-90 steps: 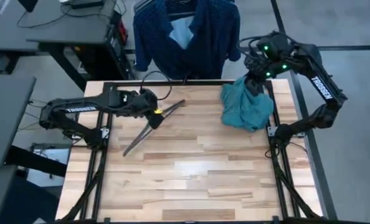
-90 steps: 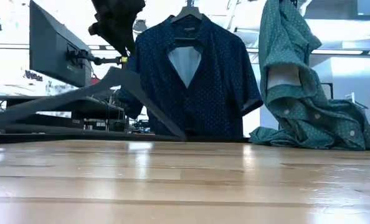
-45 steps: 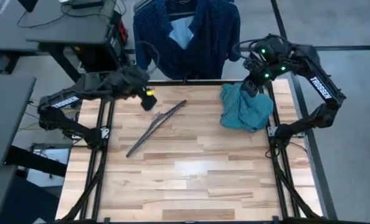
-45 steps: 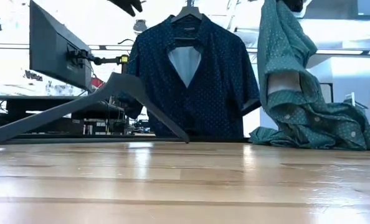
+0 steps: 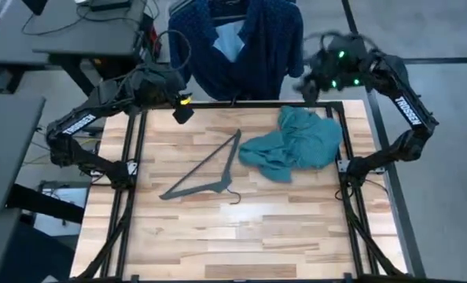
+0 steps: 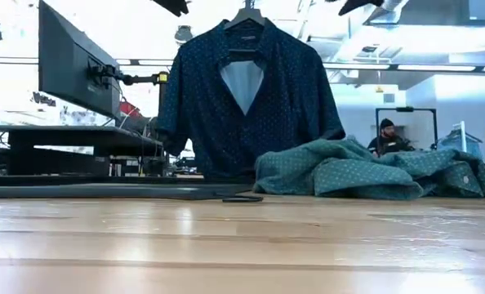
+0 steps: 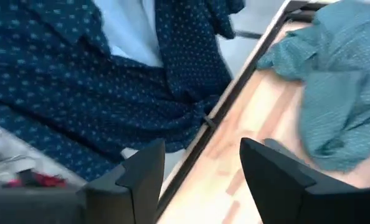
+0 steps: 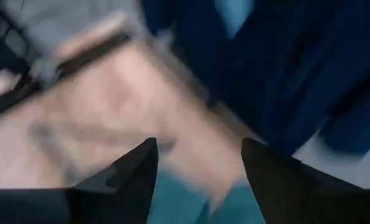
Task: Hang clothes
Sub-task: Unhang the blue polo shirt from the rack
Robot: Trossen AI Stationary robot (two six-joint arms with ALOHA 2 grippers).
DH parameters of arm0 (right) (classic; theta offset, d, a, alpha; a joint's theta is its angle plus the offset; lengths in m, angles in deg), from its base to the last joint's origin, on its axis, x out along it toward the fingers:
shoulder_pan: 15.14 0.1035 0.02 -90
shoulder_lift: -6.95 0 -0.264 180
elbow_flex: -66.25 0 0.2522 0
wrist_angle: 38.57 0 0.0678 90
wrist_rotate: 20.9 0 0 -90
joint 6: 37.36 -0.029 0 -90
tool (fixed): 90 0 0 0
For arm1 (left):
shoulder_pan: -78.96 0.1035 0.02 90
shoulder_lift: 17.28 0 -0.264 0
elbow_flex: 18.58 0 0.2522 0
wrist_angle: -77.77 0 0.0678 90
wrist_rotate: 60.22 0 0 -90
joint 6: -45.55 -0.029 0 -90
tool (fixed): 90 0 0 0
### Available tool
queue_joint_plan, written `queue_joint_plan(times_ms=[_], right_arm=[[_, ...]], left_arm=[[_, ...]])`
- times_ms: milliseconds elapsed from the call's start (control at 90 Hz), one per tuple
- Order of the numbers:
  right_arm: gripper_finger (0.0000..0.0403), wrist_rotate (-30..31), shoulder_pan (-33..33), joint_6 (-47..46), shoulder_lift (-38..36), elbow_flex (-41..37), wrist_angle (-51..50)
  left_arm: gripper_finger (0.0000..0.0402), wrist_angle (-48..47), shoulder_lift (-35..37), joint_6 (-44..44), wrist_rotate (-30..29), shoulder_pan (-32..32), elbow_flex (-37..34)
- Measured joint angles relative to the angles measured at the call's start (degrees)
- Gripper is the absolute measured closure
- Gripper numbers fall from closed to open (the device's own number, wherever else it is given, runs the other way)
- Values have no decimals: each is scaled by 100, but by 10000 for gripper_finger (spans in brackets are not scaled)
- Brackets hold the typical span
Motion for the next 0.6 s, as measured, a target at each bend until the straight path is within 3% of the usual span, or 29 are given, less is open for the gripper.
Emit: queue_joint_plan(times_ms=[222,333,600], right_arm=[[184,10,-1190,881,427,0,2040],[184,-69,-1769,1268,797,0,2939],[184,-1200,-2678,1314,1723,137,4255]], left_arm=[[210,-481,0,193,1098,881,-5],[210,-666,2,57,1148,1027,-67],[210,-1269,-2,9,1154,1042,-264]])
